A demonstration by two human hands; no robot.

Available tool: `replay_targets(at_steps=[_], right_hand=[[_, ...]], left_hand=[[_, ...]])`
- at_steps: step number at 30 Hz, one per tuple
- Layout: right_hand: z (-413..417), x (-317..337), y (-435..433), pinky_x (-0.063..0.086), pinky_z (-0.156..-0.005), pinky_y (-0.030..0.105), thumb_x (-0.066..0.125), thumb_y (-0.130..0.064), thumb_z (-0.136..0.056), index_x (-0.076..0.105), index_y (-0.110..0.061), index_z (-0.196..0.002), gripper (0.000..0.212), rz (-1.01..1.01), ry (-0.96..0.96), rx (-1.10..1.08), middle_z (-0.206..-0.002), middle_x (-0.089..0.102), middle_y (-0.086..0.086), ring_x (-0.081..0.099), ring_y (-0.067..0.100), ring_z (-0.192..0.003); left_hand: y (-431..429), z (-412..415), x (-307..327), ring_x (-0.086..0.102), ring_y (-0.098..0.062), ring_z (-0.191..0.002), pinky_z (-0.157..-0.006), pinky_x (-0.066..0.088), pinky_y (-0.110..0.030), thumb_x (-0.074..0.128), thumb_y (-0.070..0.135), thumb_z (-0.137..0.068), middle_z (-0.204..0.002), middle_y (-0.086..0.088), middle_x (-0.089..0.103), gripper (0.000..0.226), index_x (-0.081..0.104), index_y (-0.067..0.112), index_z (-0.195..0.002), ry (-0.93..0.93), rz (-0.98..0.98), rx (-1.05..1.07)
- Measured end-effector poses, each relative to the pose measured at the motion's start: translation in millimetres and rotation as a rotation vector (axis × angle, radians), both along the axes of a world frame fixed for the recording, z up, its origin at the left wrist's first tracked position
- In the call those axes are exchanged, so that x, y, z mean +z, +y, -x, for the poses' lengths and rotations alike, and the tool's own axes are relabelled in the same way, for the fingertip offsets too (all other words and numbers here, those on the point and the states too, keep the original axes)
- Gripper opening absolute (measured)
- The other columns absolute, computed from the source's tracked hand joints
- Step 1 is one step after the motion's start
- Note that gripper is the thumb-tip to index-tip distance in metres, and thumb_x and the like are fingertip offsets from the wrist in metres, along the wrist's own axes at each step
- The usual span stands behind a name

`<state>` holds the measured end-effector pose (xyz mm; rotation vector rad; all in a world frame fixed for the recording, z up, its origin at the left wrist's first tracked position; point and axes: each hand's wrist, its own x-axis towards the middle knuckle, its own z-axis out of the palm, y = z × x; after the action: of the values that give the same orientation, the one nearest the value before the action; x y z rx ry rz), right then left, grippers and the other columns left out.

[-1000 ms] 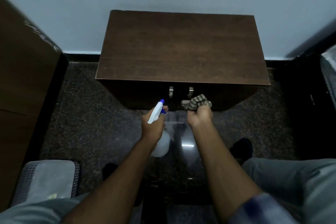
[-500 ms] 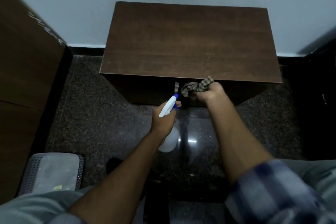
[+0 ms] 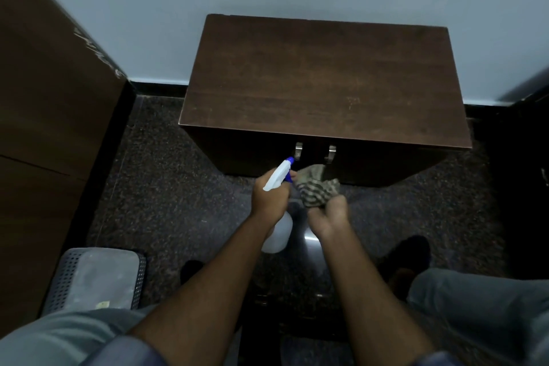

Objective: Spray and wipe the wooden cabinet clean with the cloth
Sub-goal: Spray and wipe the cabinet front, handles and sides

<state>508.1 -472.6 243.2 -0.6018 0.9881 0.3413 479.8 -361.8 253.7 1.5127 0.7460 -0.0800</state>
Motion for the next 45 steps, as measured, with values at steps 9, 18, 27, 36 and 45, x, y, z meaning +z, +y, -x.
replay_targets(at_steps=[9, 18, 27, 36, 45], right_hand=[[-76, 20, 57, 0.051, -0.084, 0.034, 0.019, -0.02, -0.104, 0.056, -0.002, -0.087, 0.044, -0.055, 0.029, -0.037, -0.082, 0.058, 0.018, 0.06, 0.028, -0.08], [-86, 15, 49, 0.052, -0.049, 0.02, 0.022, -0.004, -0.101, 0.058, 0.002, -0.079, 0.043, 0.016, -0.03, 0.168, -0.057, 0.064, 0.015, 0.062, 0.022, -0.044], [-22, -11, -39, 0.053, -0.046, 0.02, 0.03, -0.001, -0.102, 0.068, 0.007, -0.101, 0.039, -0.059, -0.199, 0.168, -0.084, 0.076, 0.019, 0.072, 0.02, -0.059], [-55, 15, -30, 0.053, -0.056, 0.03, 0.029, -0.013, -0.107, 0.056, -0.004, -0.076, 0.042, 0.066, 0.0, 0.018, -0.06, 0.066, 0.014, 0.063, 0.028, -0.056], [-87, 18, -17, 0.046, -0.03, 0.024, 0.019, 0.002, -0.098, 0.056, 0.0, -0.08, 0.041, 0.198, 0.022, 0.076, -0.054, 0.065, 0.013, 0.059, 0.02, -0.033]], left_hand=[[28, -11, 7, 0.053, -0.001, -0.054, -0.053, 0.043, -0.02, 0.058, -0.004, -0.084, -0.073, 0.001, 0.064, 0.049, 0.066, 0.044, -0.08, -0.042, -0.146, -0.053], [30, 2, -12, 0.059, -0.007, -0.061, -0.062, 0.047, -0.025, 0.058, -0.011, -0.084, -0.072, 0.01, 0.07, 0.053, 0.072, 0.039, -0.092, -0.039, -0.123, -0.028], [2, -10, -5, 0.064, -0.013, -0.071, -0.055, 0.044, -0.016, 0.054, -0.016, -0.087, -0.094, -0.013, 0.077, 0.039, 0.078, 0.004, -0.11, 0.02, -0.01, -0.198], [-26, -38, 9, 0.066, -0.003, -0.054, -0.044, 0.045, -0.021, 0.051, -0.008, -0.078, -0.071, 0.007, 0.078, 0.041, 0.078, 0.023, -0.081, 0.059, 0.087, -0.119], [8, -12, 8, 0.066, -0.005, -0.063, -0.052, 0.047, -0.017, 0.056, -0.016, -0.086, -0.081, 0.002, 0.077, 0.042, 0.077, 0.01, -0.111, 0.023, 0.072, -0.127]])
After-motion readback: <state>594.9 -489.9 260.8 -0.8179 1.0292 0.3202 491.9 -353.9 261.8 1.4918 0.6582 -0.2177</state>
